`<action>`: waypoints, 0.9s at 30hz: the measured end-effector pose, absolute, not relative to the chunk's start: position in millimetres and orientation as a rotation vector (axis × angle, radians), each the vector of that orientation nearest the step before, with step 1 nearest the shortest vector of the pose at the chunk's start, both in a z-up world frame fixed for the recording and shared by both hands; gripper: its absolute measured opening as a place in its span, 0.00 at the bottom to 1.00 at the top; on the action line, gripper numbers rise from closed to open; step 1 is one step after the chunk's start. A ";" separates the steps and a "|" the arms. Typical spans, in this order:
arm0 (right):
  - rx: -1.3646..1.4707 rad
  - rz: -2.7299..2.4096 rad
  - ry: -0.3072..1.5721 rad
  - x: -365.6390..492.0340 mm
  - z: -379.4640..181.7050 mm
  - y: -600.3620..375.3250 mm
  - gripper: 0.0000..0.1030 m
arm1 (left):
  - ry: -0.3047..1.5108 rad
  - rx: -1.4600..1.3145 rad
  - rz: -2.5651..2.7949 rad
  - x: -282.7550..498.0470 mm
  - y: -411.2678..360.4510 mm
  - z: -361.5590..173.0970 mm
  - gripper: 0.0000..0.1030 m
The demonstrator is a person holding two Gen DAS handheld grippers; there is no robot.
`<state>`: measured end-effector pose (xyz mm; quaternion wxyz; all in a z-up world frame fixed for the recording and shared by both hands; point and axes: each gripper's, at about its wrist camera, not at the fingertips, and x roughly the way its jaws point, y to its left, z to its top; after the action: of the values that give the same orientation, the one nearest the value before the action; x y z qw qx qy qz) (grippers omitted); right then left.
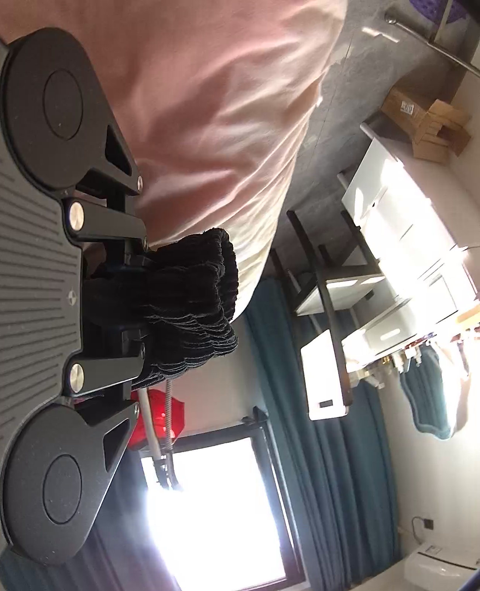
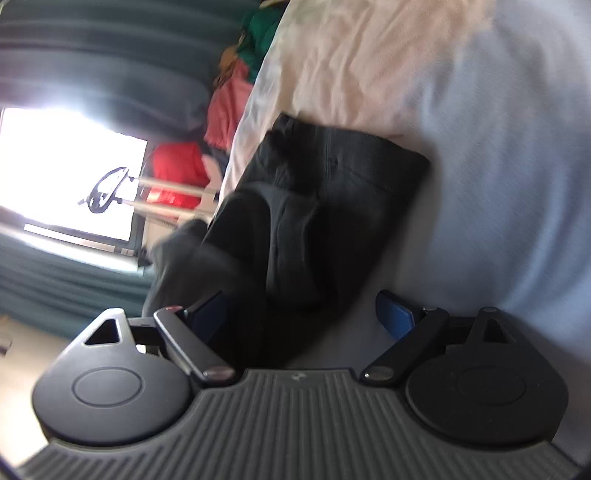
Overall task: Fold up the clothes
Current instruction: 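Close the left gripper on the waistband while the right gripper grasps the pants fabric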
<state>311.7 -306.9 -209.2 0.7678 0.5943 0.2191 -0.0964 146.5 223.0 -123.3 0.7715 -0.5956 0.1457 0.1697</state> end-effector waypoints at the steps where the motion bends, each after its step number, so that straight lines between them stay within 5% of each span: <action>1: 1.281 -0.241 0.459 319.2 -209.0 -306.0 0.80 | 0.313 -1.286 0.384 143.1 228.8 -122.9 0.23; 5: 1.214 -0.346 0.493 360.8 -208.8 -305.6 0.51 | 0.334 -1.263 0.398 150.2 254.5 -131.5 0.23; 6: 1.184 -0.362 0.517 368.8 -205.0 -307.7 0.27 | 0.352 -1.270 0.392 154.6 262.0 -135.2 0.23; 9: 1.104 -0.387 0.556 388.6 -189.6 -316.0 0.16 | 0.367 -1.228 0.368 158.3 282.6 -140.1 0.23; 24: 0.781 -0.535 0.172 398.8 -45.5 -480.4 0.14 | 0.372 -1.180 0.390 168.3 272.5 -137.7 0.23; 27: 0.703 -0.583 0.194 384.0 -53.8 -530.4 0.14 | 0.411 -1.173 0.389 172.7 267.0 -140.1 0.23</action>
<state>384.0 -530.4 -53.8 0.8929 0.3390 0.0936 -0.2811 172.7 267.0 -140.1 0.7953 -0.5460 0.1911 0.1812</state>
